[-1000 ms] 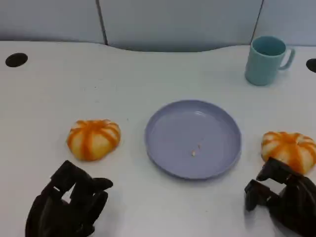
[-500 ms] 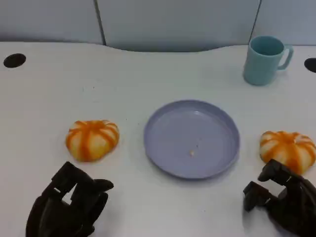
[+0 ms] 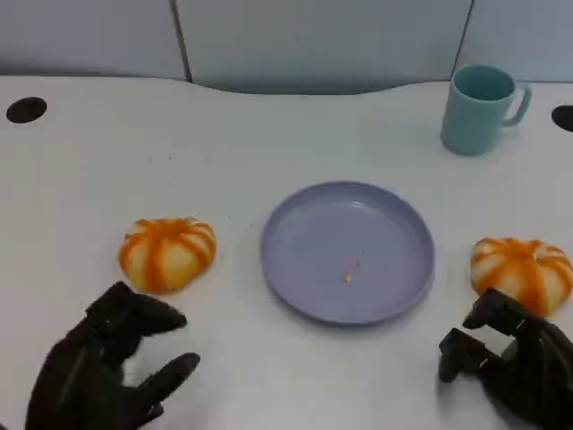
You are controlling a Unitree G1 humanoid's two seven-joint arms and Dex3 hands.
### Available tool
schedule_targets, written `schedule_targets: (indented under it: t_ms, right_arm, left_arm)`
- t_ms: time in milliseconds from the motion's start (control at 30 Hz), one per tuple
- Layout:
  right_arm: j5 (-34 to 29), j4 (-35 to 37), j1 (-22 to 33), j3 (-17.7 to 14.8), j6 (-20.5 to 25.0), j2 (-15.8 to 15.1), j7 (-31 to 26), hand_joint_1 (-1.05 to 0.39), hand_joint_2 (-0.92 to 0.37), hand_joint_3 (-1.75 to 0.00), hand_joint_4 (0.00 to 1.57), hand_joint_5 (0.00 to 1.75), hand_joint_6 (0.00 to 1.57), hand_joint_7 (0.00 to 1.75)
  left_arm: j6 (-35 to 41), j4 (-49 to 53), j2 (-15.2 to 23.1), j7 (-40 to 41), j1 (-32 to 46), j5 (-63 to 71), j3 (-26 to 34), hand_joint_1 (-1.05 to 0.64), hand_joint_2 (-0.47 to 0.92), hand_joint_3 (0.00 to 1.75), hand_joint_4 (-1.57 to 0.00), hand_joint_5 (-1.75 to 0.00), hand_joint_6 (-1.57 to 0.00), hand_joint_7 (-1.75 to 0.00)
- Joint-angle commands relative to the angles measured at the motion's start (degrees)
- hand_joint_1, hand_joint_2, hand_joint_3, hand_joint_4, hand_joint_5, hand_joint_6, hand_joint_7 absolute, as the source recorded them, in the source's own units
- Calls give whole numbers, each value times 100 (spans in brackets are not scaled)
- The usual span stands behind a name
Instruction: Grasp the bread from the table and place it into the plate.
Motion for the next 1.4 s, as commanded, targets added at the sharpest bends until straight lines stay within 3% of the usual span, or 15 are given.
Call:
schedule_targets:
  t_ms: [33,133,233,433,600,867,1133,1400]
  right_arm:
    - [-159,-159,199,127,168,-34,-209,-33,-34,-123,67,156,68,120]
    - [-163,-165,200,170,171,-43,-198,-33,-33,-126,65,159,67,122]
    - [-180,-311,250,228,279,-41,-317,-34,-33,-124,64,160,67,123]
    - [-161,-304,241,222,290,-19,-258,-32,-33,-128,64,157,66,120]
    - [-156,-104,183,183,253,-16,-195,-31,-36,-124,64,155,66,120]
    - [-185,-96,187,197,239,-15,-224,-31,-34,-128,66,155,69,115]
    - [-197,-265,253,244,354,-14,-303,-31,-35,-127,67,156,70,114]
    - [-164,-303,280,240,473,4,-321,-30,-35,-126,65,155,70,114]
  left_arm:
    - [-804,-912,614,1066,117,2282,86,-43,92,7,-35,-77,-56,-15]
    - [-1018,-1322,944,1672,98,3556,182,-51,92,5,-30,-53,-49,-2]
    - [-756,-1928,1293,2040,41,4781,270,-64,92,10,-33,-26,-40,0]
    - [283,-2613,1820,1659,-266,6113,36,-71,92,4,-23,-7,-24,0]
    - [862,-2215,2249,1243,-815,6653,-454,-70,86,0,-17,-2,-17,0]
    - [1399,-1447,2637,856,-1523,6592,-1045,-51,73,0,-10,-1,-15,-1]
    - [1601,-185,2761,839,-2369,6393,-1676,-47,76,1,-10,0,-13,0]
    - [1894,1451,2584,886,-3395,6236,-2437,-47,76,0,-5,0,-10,0]
